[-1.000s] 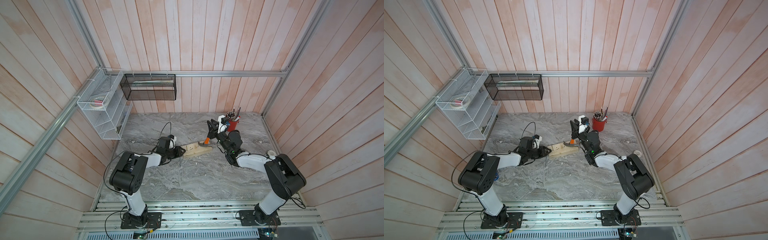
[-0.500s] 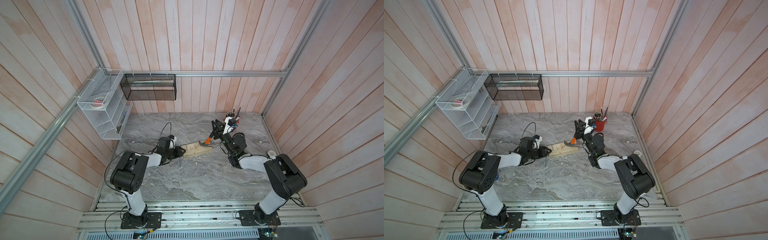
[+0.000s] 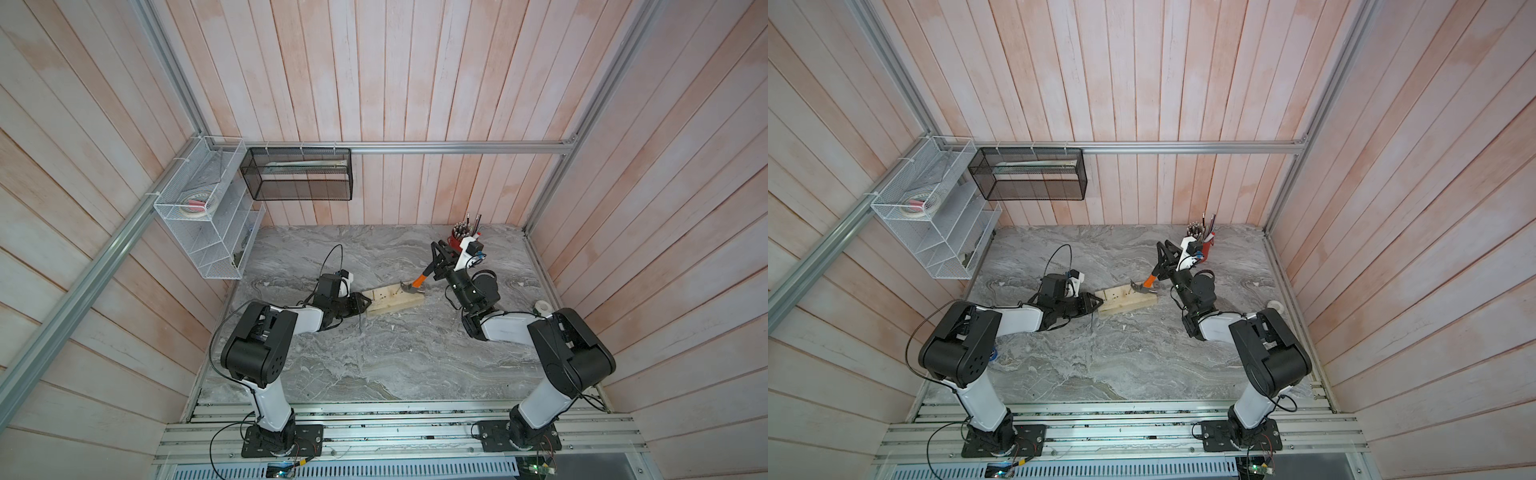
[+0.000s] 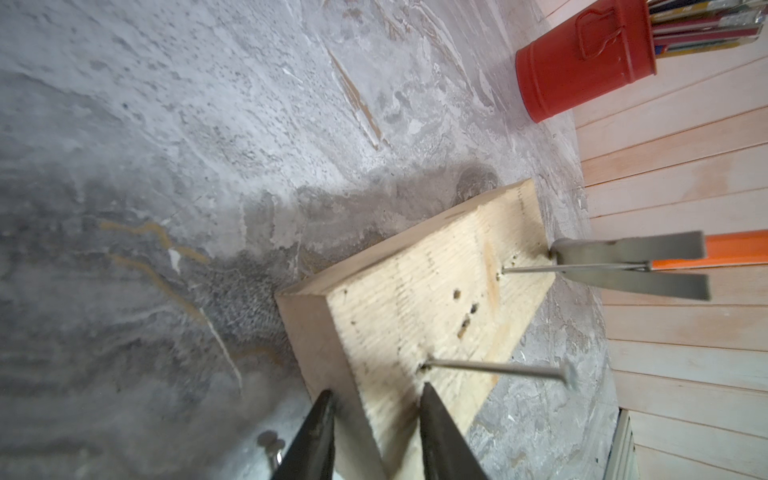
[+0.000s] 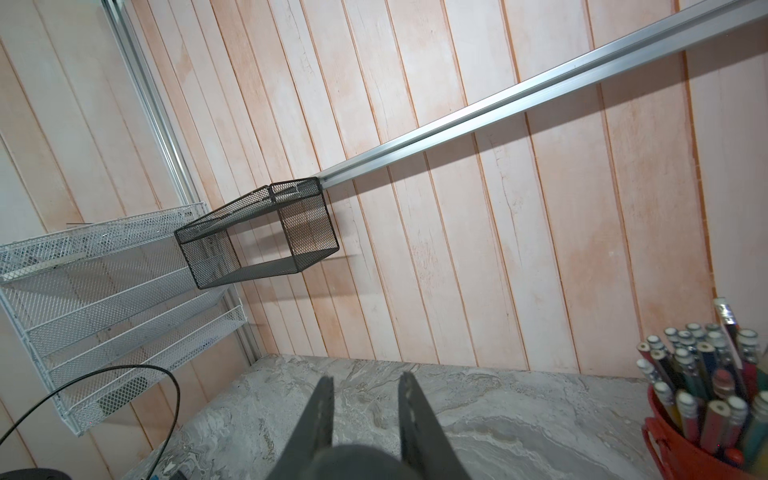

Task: Use a claw hammer to pull out a nail
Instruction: Remove the nail from the mounting plate.

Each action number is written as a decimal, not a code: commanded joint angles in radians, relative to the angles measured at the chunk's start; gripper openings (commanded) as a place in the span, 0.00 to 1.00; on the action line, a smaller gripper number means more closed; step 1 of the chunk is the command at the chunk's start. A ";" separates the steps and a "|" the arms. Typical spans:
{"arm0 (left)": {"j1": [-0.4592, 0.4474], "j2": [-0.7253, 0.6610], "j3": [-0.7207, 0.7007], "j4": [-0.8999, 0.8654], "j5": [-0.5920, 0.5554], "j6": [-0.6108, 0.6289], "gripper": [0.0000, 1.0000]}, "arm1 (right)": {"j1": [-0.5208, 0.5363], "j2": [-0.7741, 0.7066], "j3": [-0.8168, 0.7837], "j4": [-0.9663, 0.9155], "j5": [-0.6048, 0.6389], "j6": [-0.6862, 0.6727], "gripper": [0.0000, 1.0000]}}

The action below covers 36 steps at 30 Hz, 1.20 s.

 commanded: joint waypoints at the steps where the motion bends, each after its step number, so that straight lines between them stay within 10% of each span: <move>1: -0.015 0.040 -0.005 -0.005 0.014 0.023 0.35 | 0.008 0.006 -0.027 0.084 -0.035 0.120 0.00; 26: -0.013 0.049 0.003 -0.028 0.006 0.037 0.35 | -0.025 -0.019 -0.156 0.320 0.028 0.165 0.00; 36: -0.013 -0.110 -0.059 0.016 0.039 0.087 0.38 | -0.026 -0.180 0.012 -0.077 -0.054 0.104 0.00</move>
